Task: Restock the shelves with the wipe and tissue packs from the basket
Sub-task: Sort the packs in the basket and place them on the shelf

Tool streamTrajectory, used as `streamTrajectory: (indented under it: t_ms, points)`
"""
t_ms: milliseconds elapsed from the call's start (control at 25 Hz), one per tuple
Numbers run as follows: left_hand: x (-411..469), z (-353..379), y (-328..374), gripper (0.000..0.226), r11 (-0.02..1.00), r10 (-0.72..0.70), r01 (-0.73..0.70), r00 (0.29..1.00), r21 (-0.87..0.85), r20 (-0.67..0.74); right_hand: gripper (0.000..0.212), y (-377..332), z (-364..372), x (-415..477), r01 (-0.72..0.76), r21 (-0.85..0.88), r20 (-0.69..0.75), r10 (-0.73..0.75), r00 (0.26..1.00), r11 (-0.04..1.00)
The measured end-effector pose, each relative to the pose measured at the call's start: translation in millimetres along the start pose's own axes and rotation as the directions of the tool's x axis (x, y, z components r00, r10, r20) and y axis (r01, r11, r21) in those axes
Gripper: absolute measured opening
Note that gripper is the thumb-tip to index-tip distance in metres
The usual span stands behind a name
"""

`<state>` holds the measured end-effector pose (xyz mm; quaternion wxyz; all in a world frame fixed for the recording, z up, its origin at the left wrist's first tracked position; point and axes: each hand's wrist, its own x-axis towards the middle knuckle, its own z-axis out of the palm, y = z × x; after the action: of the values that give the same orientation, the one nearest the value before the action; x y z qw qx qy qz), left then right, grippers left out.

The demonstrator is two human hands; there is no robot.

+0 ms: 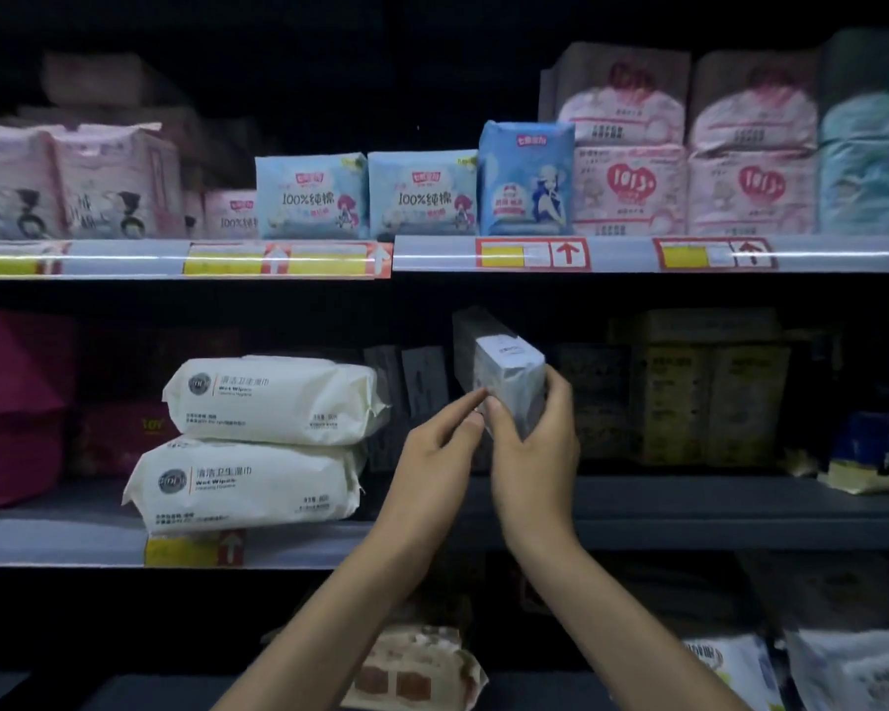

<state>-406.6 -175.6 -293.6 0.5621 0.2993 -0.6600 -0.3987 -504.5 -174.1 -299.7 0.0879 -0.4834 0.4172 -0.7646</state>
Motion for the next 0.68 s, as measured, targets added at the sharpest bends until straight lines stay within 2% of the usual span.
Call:
streamTrajectory:
  t_ms: [120, 200, 280, 360, 400, 440, 520, 600, 680]
  points:
    - [34, -1, 5, 0.026, 0.992, -0.107, 0.105, 0.994, -0.065, -0.028, 0.029, 18, 36, 28, -0.047, -0.074, -0.001, 0.048, 0.999, 0.996]
    - [49, 0, 6, 0.026, 0.978, -0.205, 0.203, 0.977, -0.034, -0.061, 0.013, 32, 53, 42, -0.115, -0.226, 0.043, 0.128, 0.991, 0.967]
    - [54, 1, 4, 0.025, 0.953, -0.303, 0.304, 0.951, 0.002, -0.07, 0.01, 40, 57, 49, -0.19, -0.409, 0.059, 0.234, 0.97, 0.893]
    - [57, 0, -1, 0.042, 0.94, -0.337, 0.34, 0.94, 0.039, -0.059, 0.014, 37, 51, 50, -0.134, -0.624, 0.105, 0.252, 0.962, 0.77]
    - [59, -1, -7, 0.052, 0.94, -0.337, 0.339, 0.94, 0.039, -0.055, 0.019, 39, 48, 50, -0.097, -0.669, 0.115, 0.232, 0.966, 0.737]
    - [59, -1, -10, 0.06, 0.942, -0.33, 0.332, 0.942, 0.043, -0.058, 0.025, 37, 45, 49, -0.072, -0.674, 0.128, 0.212, 0.969, 0.735]
    - [58, -3, -14, 0.064, 0.947, -0.314, 0.317, 0.947, 0.046, -0.071, 0.032, 35, 41, 49, -0.091, -0.593, 0.101, 0.186, 0.977, 0.8]
    - [58, -5, -15, 0.059, 0.951, -0.3, 0.305, 0.95, 0.056, -0.083, 0.023, 37, 45, 53, -0.11, -0.529, 0.026, 0.146, 0.989, 0.841]
    - [54, -7, -12, 0.047, 0.956, -0.276, 0.282, 0.958, 0.079, -0.081, 0.016, 33, 51, 58, -0.13, -0.55, 0.001, 0.157, 0.988, 0.825]
